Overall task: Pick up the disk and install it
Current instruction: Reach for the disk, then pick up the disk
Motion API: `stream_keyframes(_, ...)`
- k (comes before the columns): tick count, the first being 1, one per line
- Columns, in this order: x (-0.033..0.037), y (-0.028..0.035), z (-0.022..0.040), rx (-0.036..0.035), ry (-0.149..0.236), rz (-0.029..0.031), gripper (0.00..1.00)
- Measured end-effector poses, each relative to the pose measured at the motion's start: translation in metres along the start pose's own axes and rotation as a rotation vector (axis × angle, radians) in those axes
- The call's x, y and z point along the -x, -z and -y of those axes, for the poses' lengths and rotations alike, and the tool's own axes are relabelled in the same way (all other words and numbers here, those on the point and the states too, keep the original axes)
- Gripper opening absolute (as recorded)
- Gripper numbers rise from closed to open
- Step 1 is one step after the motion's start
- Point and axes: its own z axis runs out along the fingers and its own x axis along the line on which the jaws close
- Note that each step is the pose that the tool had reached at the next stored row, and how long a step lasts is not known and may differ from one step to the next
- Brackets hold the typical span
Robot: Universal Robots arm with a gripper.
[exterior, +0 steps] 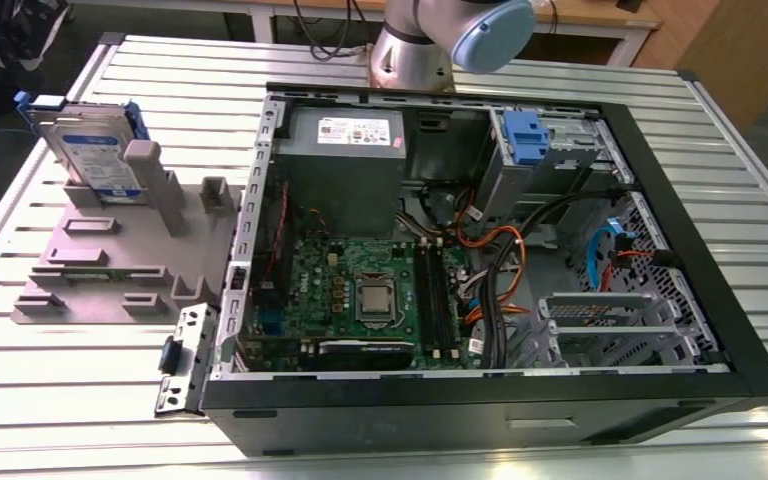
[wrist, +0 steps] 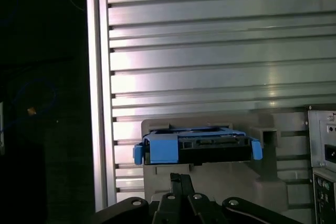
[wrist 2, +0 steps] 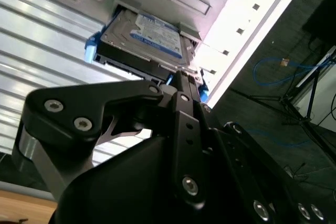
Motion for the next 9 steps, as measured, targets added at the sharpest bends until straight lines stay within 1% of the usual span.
stream_keyframes(9, -0.0013, 0.0000, 0.0001, -0.0001, 0.000, -0.0001, 0.11)
